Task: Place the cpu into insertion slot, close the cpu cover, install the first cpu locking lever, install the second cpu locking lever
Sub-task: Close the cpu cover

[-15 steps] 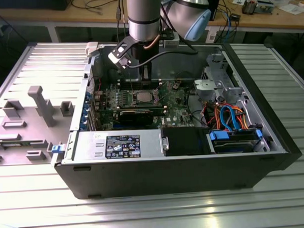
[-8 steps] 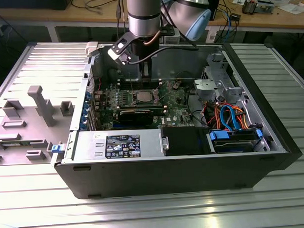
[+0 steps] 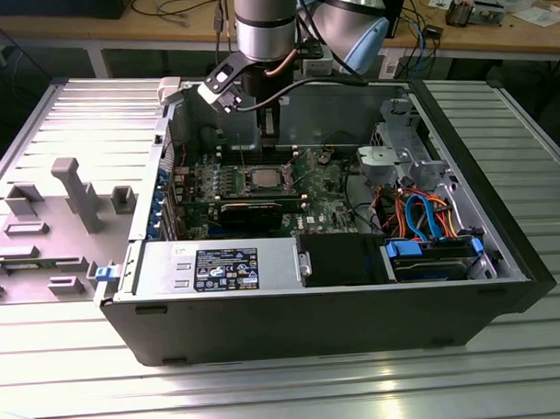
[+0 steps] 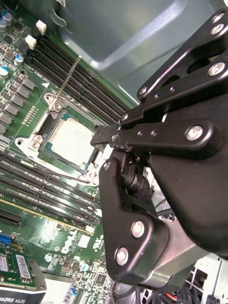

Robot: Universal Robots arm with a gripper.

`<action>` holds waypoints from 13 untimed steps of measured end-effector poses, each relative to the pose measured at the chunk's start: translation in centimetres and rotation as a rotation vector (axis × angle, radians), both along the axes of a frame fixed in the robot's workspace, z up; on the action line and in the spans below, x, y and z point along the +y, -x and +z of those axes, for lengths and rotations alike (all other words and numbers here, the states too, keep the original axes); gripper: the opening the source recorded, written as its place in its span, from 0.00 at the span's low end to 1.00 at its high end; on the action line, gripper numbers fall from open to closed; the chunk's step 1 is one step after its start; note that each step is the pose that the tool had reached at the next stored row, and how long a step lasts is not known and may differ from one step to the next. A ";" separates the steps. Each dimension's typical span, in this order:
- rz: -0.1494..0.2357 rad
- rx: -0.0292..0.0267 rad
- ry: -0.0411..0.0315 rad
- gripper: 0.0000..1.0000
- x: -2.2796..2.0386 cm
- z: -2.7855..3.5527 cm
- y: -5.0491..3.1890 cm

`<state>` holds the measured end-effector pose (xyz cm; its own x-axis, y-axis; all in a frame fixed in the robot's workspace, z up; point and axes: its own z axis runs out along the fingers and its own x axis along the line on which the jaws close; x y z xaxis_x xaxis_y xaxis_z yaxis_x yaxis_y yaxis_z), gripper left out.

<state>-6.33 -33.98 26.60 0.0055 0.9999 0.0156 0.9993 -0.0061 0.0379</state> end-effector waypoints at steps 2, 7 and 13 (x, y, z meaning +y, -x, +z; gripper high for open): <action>0.000 0.0386 -0.0011 0.11 0.00 -0.01 -0.24; 0.000 0.0476 -0.0013 0.11 0.00 0.01 -0.30; 0.000 0.0476 0.0040 0.11 0.01 0.34 -0.31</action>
